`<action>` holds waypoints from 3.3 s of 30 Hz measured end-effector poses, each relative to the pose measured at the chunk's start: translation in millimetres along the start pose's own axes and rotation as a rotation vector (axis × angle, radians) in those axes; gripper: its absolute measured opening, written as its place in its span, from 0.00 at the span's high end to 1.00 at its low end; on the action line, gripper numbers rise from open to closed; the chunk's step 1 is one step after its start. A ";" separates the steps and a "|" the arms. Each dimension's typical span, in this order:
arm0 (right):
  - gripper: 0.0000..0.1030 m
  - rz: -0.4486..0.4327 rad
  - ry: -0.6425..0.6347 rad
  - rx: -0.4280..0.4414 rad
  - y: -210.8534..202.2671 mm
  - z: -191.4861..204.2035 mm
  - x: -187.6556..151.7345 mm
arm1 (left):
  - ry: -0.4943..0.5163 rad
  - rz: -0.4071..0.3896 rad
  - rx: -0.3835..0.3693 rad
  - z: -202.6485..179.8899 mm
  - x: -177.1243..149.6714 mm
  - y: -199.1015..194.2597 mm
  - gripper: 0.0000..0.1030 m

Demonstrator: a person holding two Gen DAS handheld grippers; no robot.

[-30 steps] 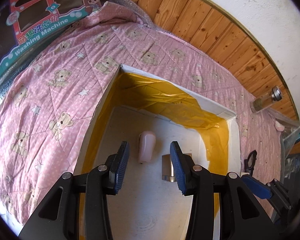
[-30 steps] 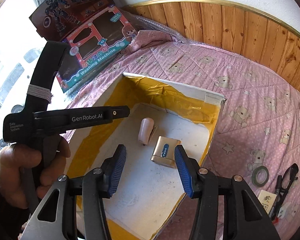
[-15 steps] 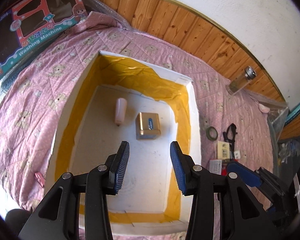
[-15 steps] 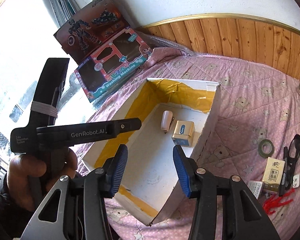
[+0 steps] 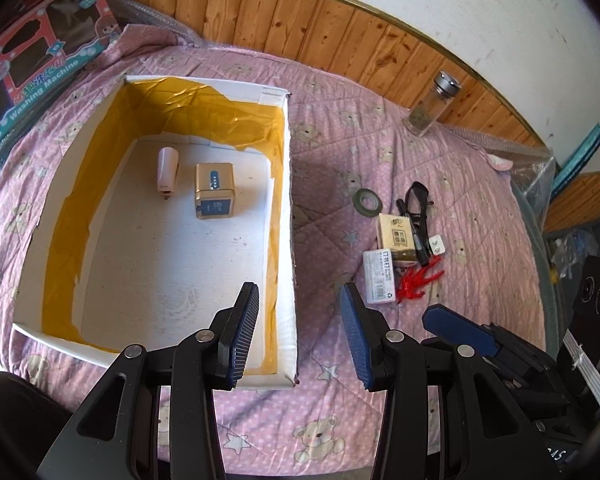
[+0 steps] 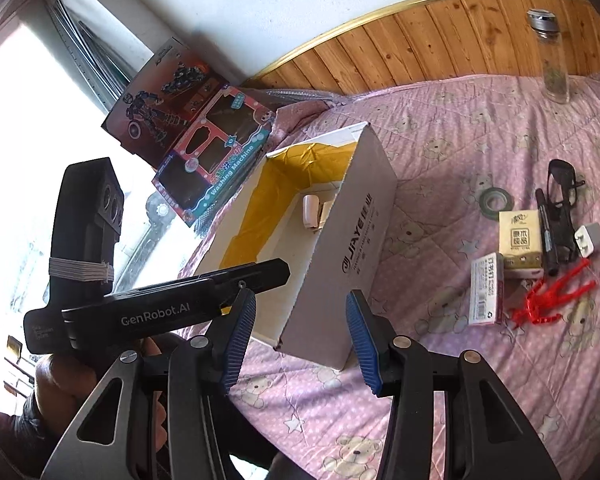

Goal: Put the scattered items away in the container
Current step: 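Move both tools back toward the remaining items on the bedspread, then grasp the white staples box with the left tool while the right tool grasps the red toy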

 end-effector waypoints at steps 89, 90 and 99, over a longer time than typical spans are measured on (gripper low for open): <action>0.80 0.010 0.217 -0.543 21.2 -251.1 8.2 | 0.087 0.114 -0.097 -87.1 -19.8 180.3 0.61; 0.80 0.006 0.192 -0.557 23.5 -249.2 9.9 | 0.087 0.123 -0.093 -86.3 -22.7 182.1 0.61; 0.84 -0.019 0.209 -0.524 0.6 -228.6 -0.7 | 0.116 0.098 -0.083 -89.0 -29.5 163.7 0.61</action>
Point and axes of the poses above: each gripper's, at about its wrist camera, not at the fingertips, and y roughly the way its jaws point, z to its left, x to its top, the point moved 7 cm from there along y, roughly the way its jaws point, and after that the axes turned 4 degrees about y, right-handed, at the moved point
